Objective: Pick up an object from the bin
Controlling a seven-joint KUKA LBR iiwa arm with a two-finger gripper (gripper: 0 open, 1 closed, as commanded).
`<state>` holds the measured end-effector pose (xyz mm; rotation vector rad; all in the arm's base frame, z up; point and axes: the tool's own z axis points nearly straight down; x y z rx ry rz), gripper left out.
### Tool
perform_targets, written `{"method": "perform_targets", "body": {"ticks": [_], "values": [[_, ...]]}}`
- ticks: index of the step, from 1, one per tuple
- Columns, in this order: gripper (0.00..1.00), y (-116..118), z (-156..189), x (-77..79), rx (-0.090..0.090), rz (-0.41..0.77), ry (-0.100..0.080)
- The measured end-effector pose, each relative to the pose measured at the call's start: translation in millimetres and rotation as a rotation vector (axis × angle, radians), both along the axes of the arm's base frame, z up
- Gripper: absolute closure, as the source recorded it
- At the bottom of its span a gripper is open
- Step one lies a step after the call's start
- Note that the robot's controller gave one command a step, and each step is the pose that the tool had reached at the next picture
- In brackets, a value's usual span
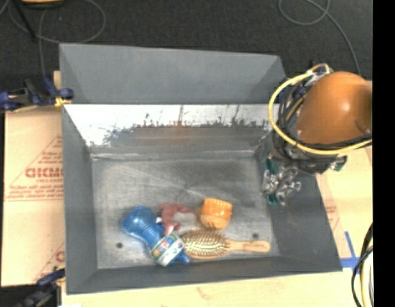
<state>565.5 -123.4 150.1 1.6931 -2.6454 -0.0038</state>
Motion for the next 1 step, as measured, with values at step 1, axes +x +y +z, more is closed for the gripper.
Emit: {"method": "perform_targets", "body": {"ticks": [1], "values": [[1.0,-3.1,74.5,-8.3,0.0,0.06,-0.001]]}}
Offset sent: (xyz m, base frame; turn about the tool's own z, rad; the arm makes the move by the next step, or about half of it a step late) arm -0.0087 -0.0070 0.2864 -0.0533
